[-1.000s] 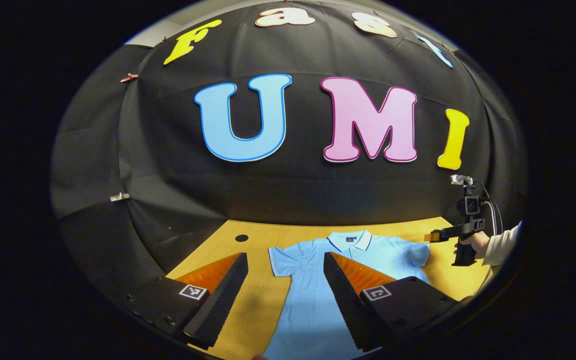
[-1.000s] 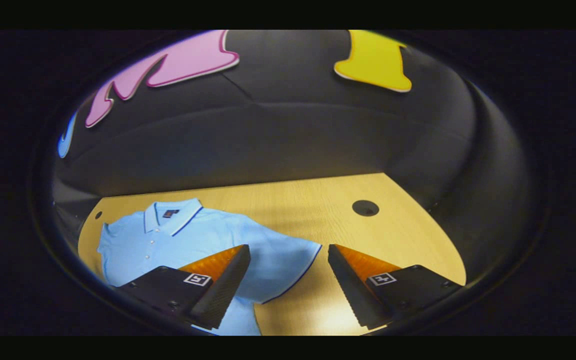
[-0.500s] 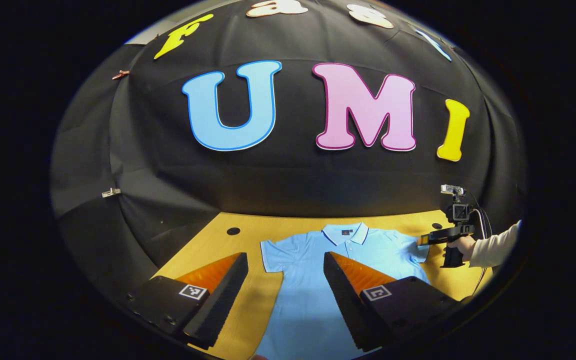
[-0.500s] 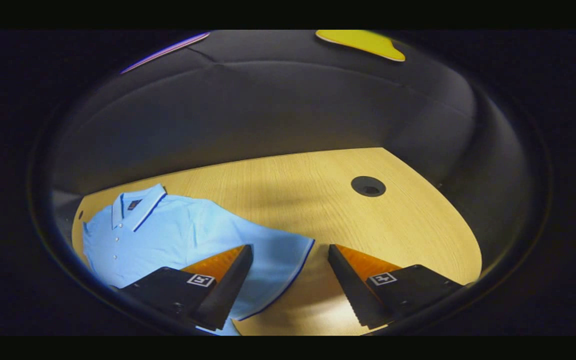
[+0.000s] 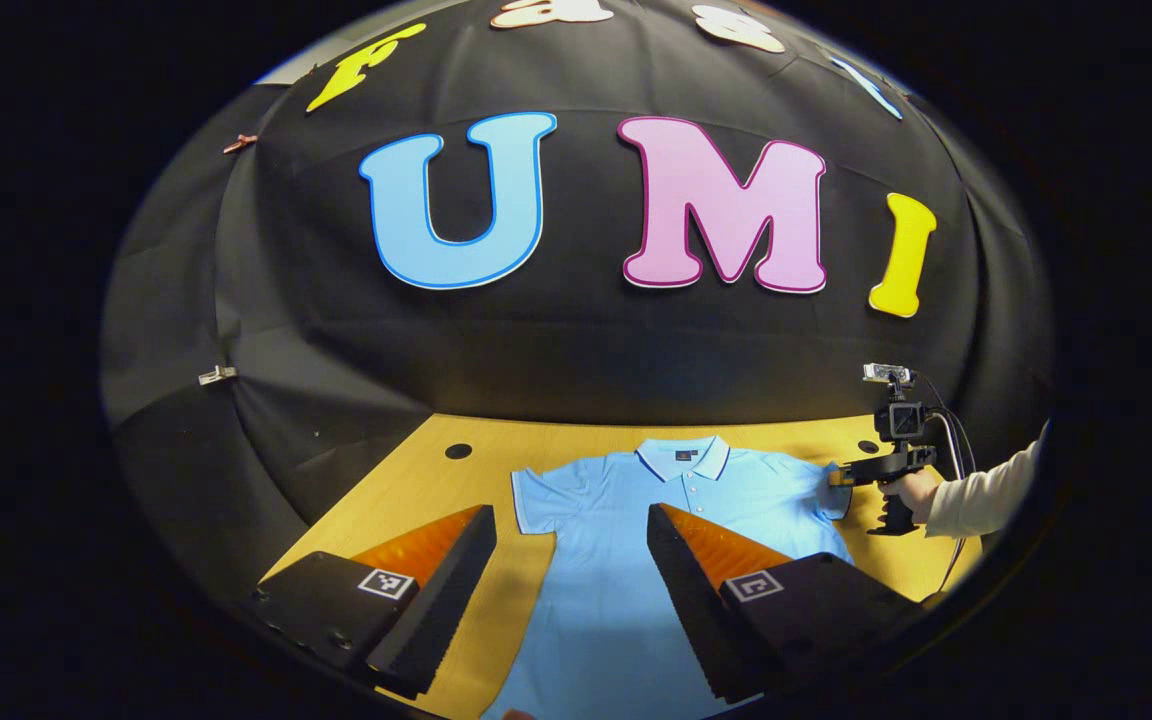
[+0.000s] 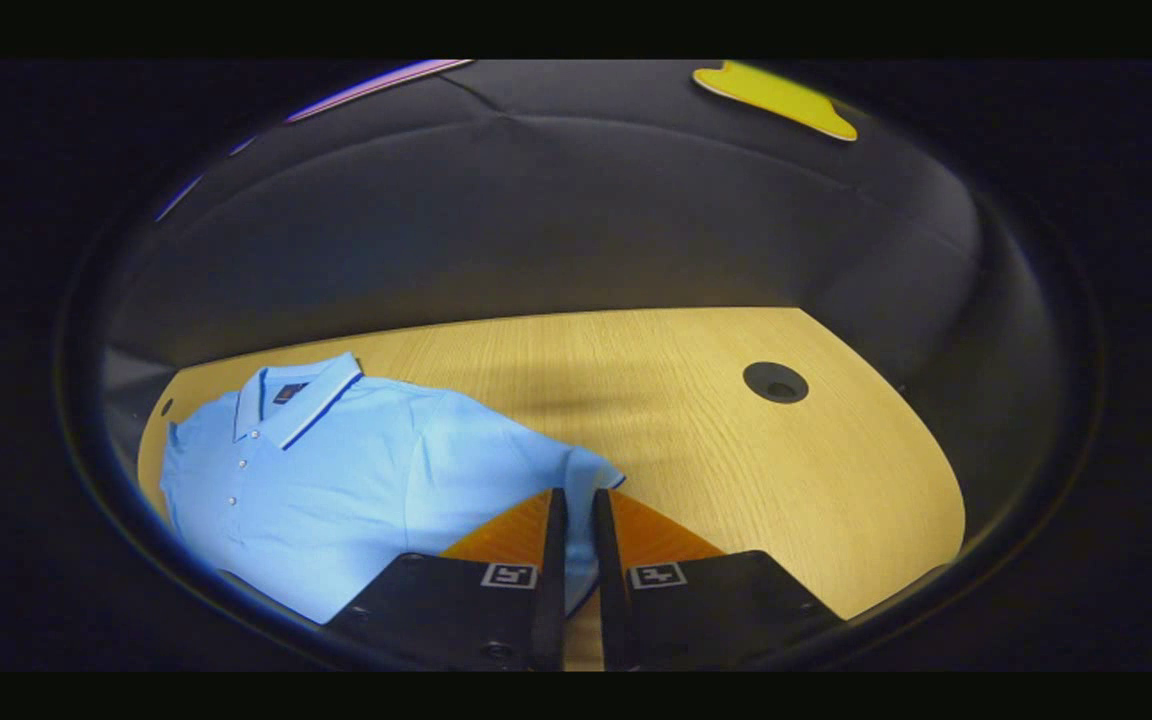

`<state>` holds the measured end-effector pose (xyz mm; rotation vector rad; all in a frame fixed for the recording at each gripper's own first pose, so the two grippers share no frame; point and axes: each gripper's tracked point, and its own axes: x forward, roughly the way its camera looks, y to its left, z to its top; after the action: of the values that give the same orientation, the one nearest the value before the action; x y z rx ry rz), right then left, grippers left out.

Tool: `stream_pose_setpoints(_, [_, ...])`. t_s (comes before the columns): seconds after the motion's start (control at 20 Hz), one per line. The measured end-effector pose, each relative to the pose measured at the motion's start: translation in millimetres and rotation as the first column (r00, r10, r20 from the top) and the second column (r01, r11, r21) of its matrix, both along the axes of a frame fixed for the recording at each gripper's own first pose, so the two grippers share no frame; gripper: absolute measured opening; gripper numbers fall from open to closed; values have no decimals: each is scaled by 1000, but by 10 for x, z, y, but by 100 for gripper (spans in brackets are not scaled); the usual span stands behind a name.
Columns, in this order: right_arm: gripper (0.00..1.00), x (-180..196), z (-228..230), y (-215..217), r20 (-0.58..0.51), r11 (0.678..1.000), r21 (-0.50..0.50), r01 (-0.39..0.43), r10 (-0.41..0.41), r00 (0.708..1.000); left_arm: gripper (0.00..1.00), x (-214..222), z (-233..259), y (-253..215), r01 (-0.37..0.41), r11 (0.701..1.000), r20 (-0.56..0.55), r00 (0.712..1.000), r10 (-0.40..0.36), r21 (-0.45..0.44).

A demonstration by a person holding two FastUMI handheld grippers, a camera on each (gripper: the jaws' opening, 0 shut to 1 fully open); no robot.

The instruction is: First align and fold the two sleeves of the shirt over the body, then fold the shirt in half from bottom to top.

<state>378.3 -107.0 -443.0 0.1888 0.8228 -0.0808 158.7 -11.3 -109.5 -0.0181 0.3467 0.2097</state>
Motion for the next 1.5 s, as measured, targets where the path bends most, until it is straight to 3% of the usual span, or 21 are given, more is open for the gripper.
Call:
stream_pose_setpoints(0.15, [1,13,13,29,0,1000,1,3,-3,1000,97,-32,-39,13,-6,1000,-4,1000,6,-5])
stream_pose_setpoints(0.2, [7,10,11,37,-3,1000,10,9,-9,1000,97,-47,-47,23,-8,1000,-6,1000,8,-6])
stream_pose_setpoints(0.45, [7,-14,85,-1,-14,999,22,39,-38,999,97,-114,-73,64,-17,1000,-8,1000,17,-14])
stream_pose_setpoints(0.7, [6,88,520,88,45,998,-52,24,-21,999,97,-196,-69,146,-19,1000,-2,1000,19,-19])
stream_pose_setpoints(0.85, [9,230,833,339,90,995,-100,-23,32,995,97,-279,-96,212,-28,999,2,1000,29,-33])
stream_pose_setpoints(1.1, [6,265,1098,1062,112,983,-127,-130,145,983,97,-460,-181,411,-64,996,-3,998,64,-65])
stream_pose_setpoints(1.4, [1,88,1012,2029,78,952,-101,-289,298,951,97,-652,-319,721,-117,989,-26,993,115,-87])
stream_pose_setpoints(1.5, [11,17,985,2247,77,936,-87,-340,347,935,97,-657,-358,799,-130,987,-31,991,128,-94])
